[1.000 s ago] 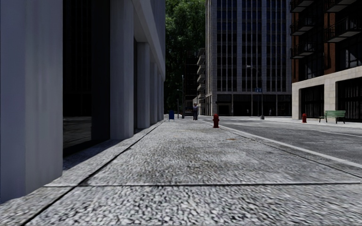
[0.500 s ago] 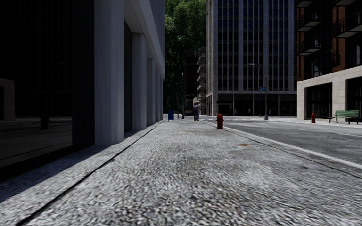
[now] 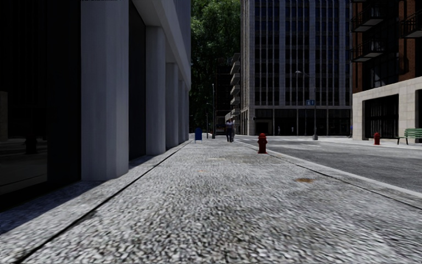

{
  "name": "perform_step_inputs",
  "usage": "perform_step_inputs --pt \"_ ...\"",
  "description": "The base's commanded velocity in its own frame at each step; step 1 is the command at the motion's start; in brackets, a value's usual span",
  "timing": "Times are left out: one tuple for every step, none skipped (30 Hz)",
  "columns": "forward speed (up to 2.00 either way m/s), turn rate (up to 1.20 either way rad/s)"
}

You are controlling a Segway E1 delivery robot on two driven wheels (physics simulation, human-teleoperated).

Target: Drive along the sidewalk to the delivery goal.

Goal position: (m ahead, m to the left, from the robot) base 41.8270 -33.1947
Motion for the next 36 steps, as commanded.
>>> perform_step_inputs --pt "2.0 0.0" --pt "2.0 0.0" --pt "2.0 0.0" --pt "2.0 0.0" --pt "2.0 0.0" --pt "2.0 0.0" --pt "2.0 0.0" --pt "2.0 0.0" --pt "2.0 0.0" --pt "2.0 0.0" --pt "2.0 0.0" --pt "2.0 0.0" --pt "2.0 0.0" --pt "2.0 0.0" --pt "2.0 0.0" --pt "2.0 0.0" --pt "2.0 0.0" --pt "2.0 0.0" --pt "2.0 0.0" --pt "2.0 0.0" --pt "2.0 0.0" --pt "2.0 0.0" --pt "2.0 0.0" --pt "2.0 0.0" --pt "2.0 0.0" --pt "2.0 0.0" --pt "2.0 0.0" --pt "2.0 0.0" --pt "2.0 0.0" --pt "2.0 0.0" --pt "2.0 0.0" --pt "2.0 0.0" --pt "2.0 0.0" --pt "2.0 0.0" --pt "2.0 0.0" --pt "2.0 0.0"
